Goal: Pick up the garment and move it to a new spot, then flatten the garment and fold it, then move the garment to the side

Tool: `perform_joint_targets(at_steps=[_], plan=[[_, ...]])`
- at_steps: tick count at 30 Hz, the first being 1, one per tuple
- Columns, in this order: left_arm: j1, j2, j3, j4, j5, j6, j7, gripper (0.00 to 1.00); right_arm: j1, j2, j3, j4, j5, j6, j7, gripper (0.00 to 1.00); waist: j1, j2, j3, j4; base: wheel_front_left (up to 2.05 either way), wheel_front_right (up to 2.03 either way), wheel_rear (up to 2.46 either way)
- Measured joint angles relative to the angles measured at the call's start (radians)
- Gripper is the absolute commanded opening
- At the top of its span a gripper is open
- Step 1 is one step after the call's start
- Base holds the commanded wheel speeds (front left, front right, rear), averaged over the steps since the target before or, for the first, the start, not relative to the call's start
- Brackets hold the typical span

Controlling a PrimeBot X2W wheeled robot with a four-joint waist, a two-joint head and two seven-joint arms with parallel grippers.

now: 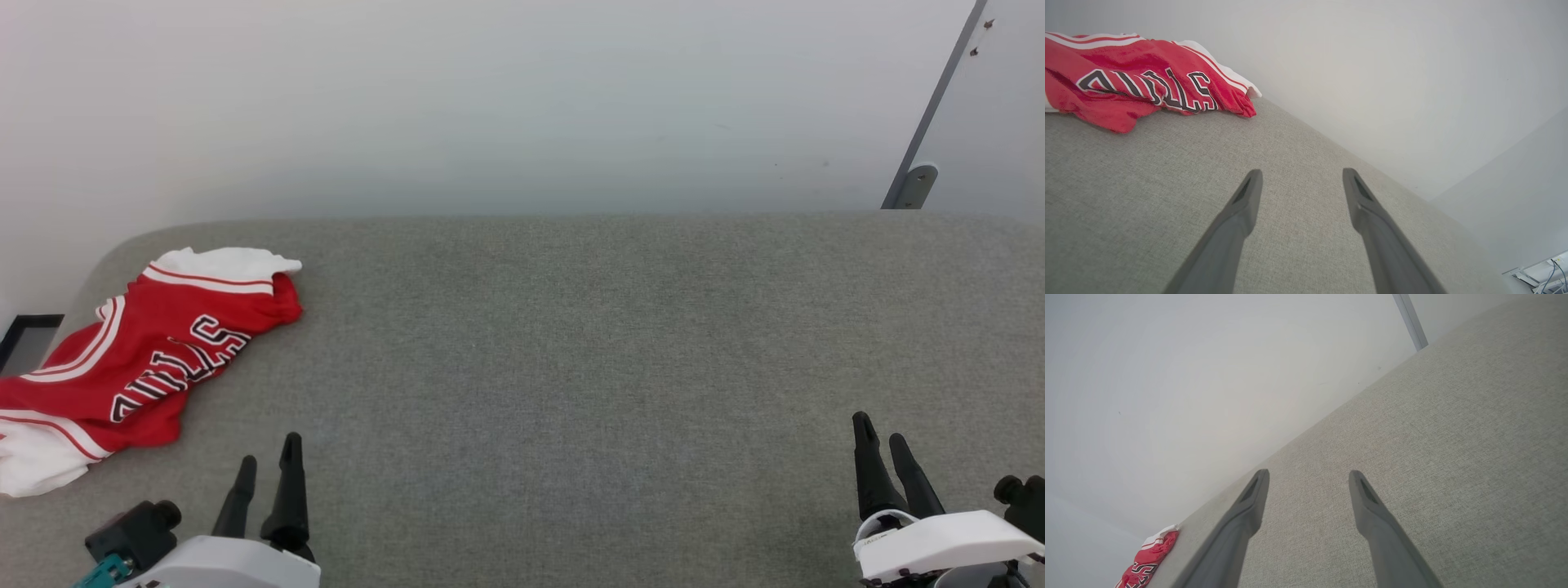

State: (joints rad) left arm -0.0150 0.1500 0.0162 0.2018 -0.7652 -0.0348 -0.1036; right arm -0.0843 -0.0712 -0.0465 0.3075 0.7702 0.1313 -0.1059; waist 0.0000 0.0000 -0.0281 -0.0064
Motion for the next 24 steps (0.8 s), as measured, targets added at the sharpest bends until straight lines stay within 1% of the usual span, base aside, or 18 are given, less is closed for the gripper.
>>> perform_joint_targets(at_steps=[12,24], plan=[[0.015,0.011,0.023,-0.028,0.159,0.0,-0.036,1.0,-0.003,0.0,-0.003,0.001,-0.15,0.0,-0.032,1.0,0.0,0.0,-0.006,-0.001,0.0,0.0,0.0],[0.024,0.011,0.035,-0.05,0.296,-0.011,-0.065,1.0,-0.008,-0.006,-0.003,0.0,-0.27,0.0,-0.062,1.0,0.0,0.0,-0.012,-0.003,0.0,0.0,0.0]])
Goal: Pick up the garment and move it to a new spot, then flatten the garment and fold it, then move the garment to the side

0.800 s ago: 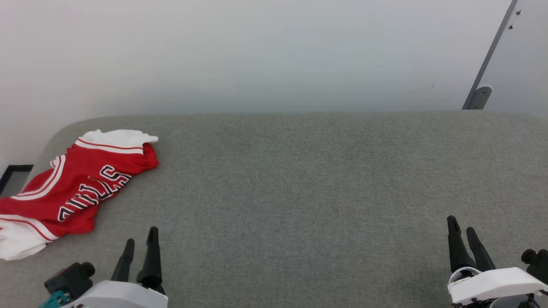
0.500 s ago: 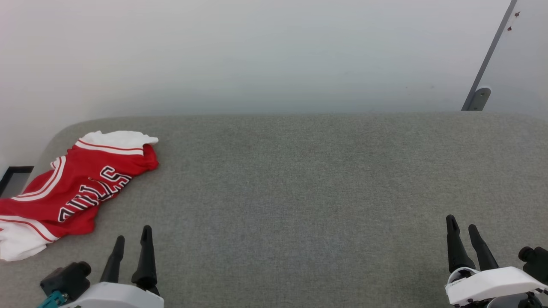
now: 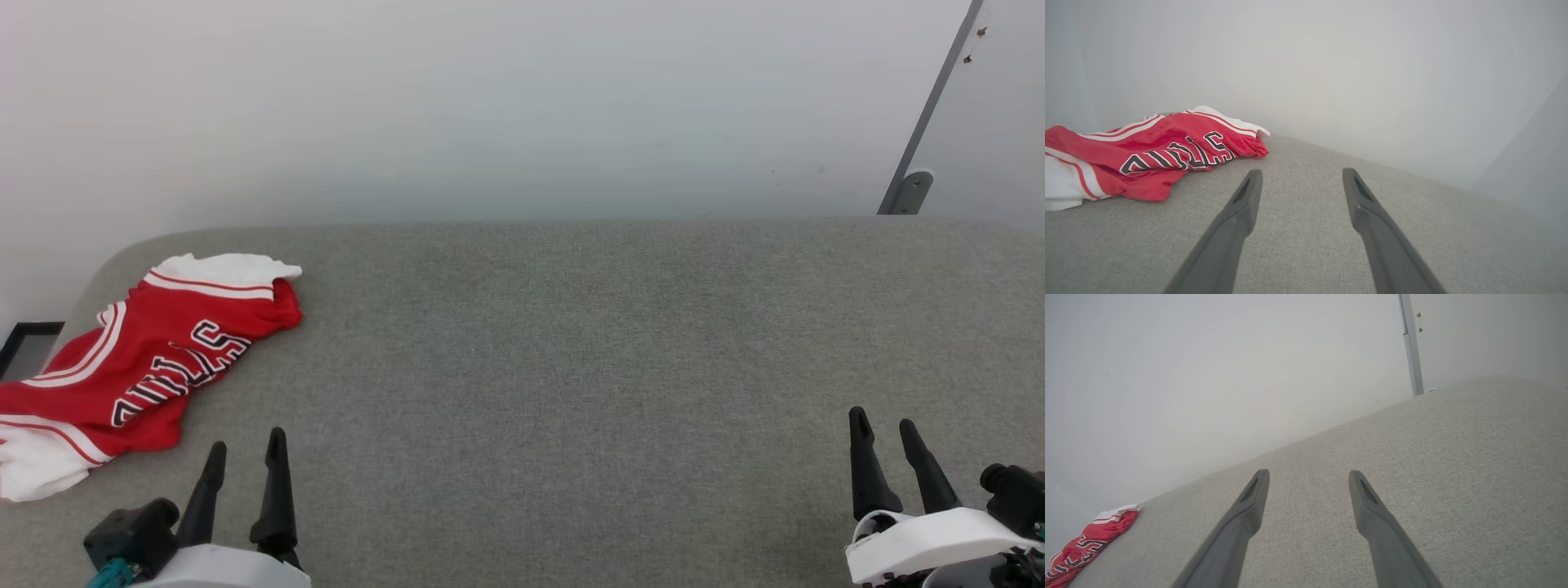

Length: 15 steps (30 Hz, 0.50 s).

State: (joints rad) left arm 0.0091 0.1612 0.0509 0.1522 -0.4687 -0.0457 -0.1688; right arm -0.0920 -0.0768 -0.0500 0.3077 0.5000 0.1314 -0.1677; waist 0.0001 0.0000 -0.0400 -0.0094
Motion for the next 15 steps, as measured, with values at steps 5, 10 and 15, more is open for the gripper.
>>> perform_joint_targets(at_steps=[5,10,15], plan=[[0.008,0.0,0.003,-0.008,0.054,-0.008,-0.012,1.0,0.0,-0.003,0.0,-0.002,-0.045,0.0,-0.012,1.0,0.0,0.0,-0.002,-0.001,0.0,0.0,0.0],[0.012,-0.001,0.002,-0.015,0.105,-0.016,-0.025,1.0,0.0,-0.004,0.002,-0.003,-0.091,0.0,-0.023,1.0,0.0,0.0,-0.005,-0.002,0.0,0.0,0.0],[0.017,-0.001,0.002,-0.02,0.153,-0.021,-0.035,1.0,0.0,-0.006,0.003,-0.003,-0.134,0.0,-0.035,1.0,0.0,0.0,-0.008,-0.002,0.0,0.0,0.0]])
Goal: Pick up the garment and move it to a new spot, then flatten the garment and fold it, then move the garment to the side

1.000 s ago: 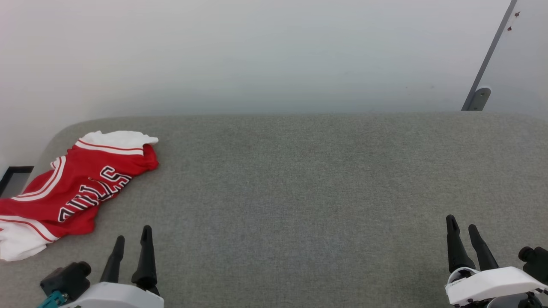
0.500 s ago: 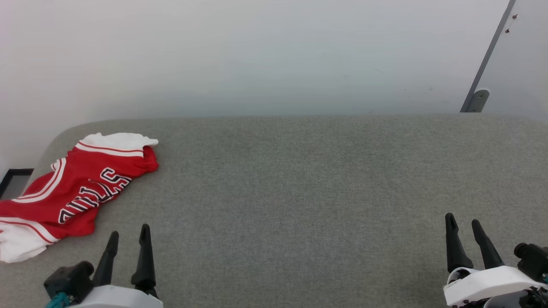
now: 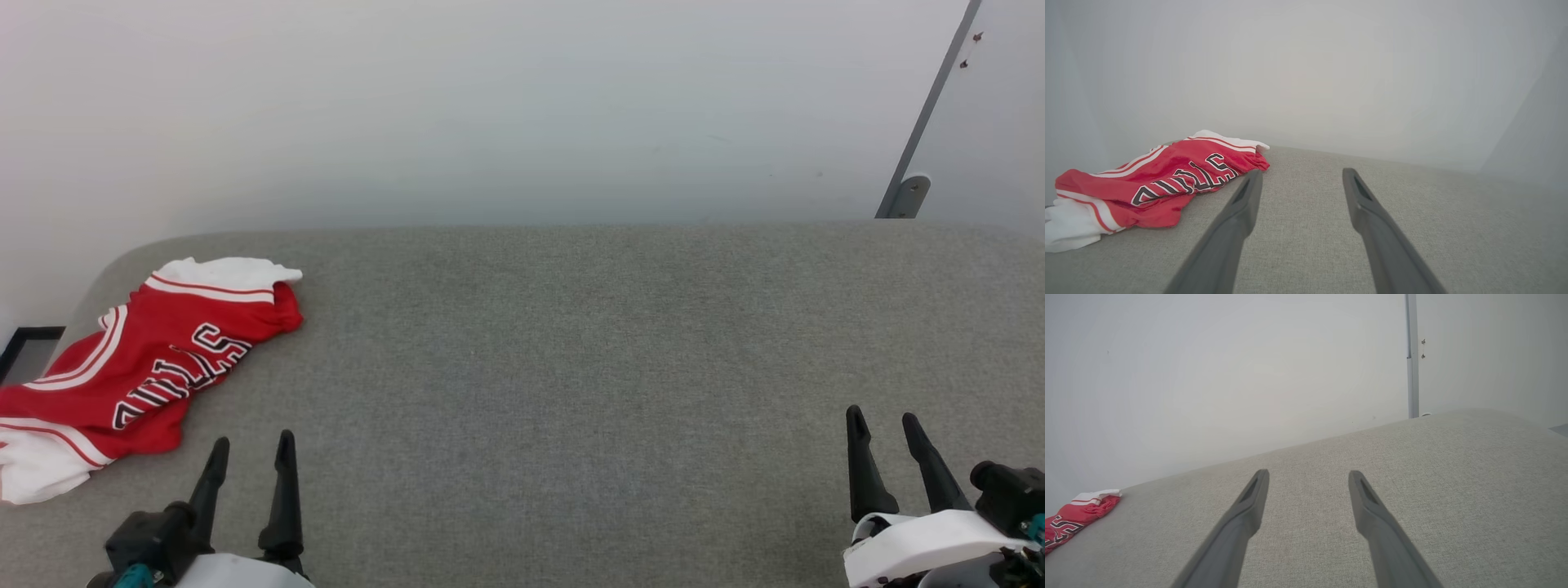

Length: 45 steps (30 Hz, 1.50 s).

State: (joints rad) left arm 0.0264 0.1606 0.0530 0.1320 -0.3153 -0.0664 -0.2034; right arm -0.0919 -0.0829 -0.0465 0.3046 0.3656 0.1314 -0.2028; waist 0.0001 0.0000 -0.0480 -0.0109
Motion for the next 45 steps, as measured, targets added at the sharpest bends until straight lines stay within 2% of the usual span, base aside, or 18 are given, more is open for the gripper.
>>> perform_joint_targets(at_steps=[18,31,45], plan=[[0.009,0.005,-0.02,-0.02,0.124,-0.04,-0.035,1.0,-0.004,-0.012,0.02,0.002,-0.128,0.0,-0.035,1.0,0.0,0.0,-0.012,-0.004,0.0,0.0,0.0],[0.017,0.011,-0.034,-0.014,0.194,-0.05,-0.058,1.0,0.004,-0.02,0.028,-0.013,-0.216,0.0,-0.058,1.0,0.0,0.0,-0.027,-0.001,0.0,0.0,0.0],[0.021,-0.004,-0.022,-0.009,0.18,-0.057,-0.061,1.0,0.01,-0.026,0.038,-0.016,-0.22,0.0,-0.061,1.0,0.0,0.0001,-0.031,0.011,0.0,0.0,0.0]])
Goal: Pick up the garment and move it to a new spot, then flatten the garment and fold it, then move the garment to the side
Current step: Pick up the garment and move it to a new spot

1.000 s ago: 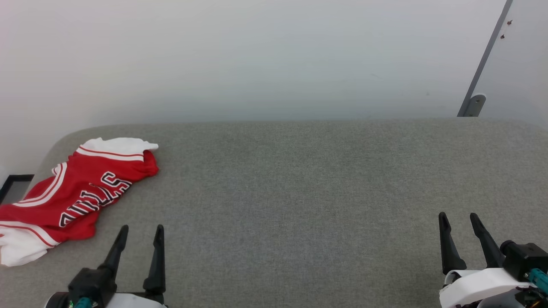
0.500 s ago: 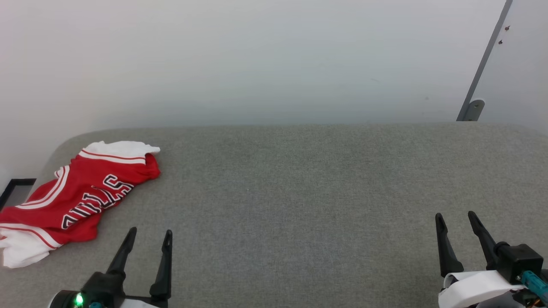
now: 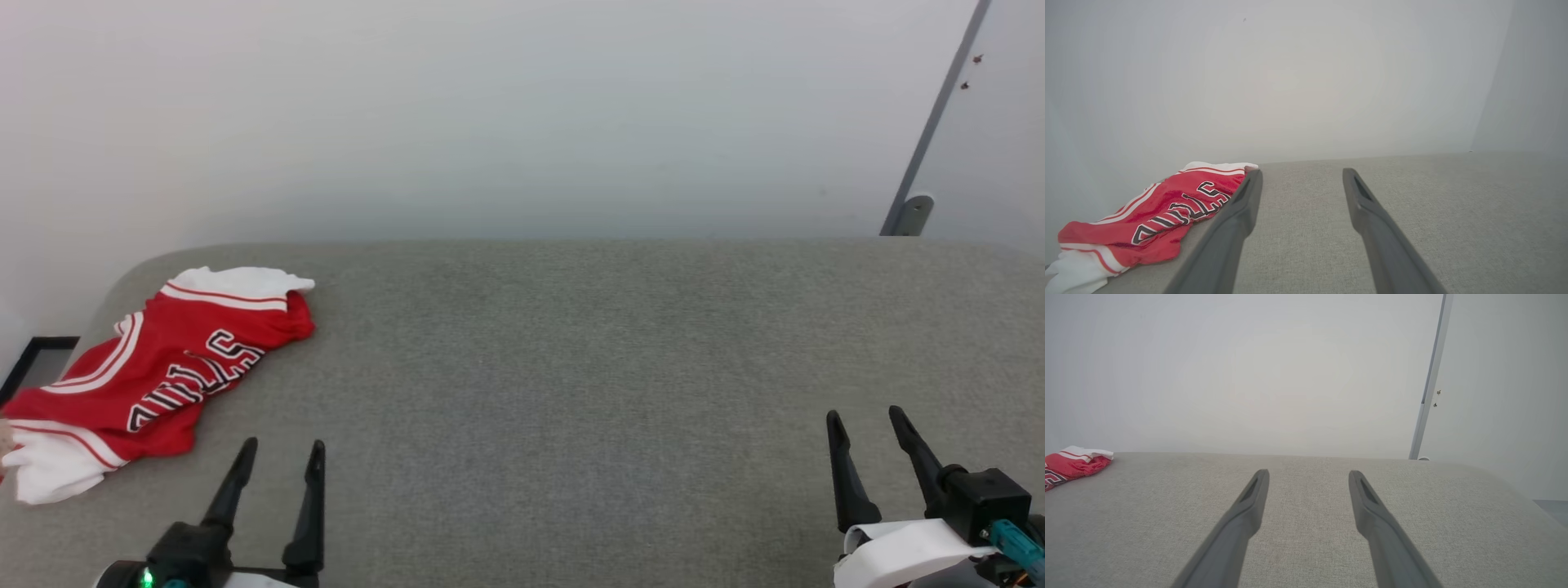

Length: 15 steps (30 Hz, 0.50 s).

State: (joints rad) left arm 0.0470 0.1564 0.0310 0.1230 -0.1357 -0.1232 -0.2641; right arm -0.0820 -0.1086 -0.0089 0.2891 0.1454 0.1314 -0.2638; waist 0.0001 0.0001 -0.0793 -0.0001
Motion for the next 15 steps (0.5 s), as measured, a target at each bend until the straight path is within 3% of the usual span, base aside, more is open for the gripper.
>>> perform_joint_targets(at_steps=[7,15], plan=[[-0.007,-0.003,0.055,0.011,-0.013,0.019,0.0,1.0,-0.001,-0.012,0.037,0.011,0.005,0.0,0.002,1.0,0.0,-0.0001,-0.004,0.044,0.0,0.0,0.0],[-0.024,0.012,0.114,0.041,-0.025,0.05,0.0,1.0,-0.037,-0.015,0.105,0.03,0.016,0.0,0.009,1.0,0.0,-0.0001,-0.01,0.148,0.0,0.0,0.0]])
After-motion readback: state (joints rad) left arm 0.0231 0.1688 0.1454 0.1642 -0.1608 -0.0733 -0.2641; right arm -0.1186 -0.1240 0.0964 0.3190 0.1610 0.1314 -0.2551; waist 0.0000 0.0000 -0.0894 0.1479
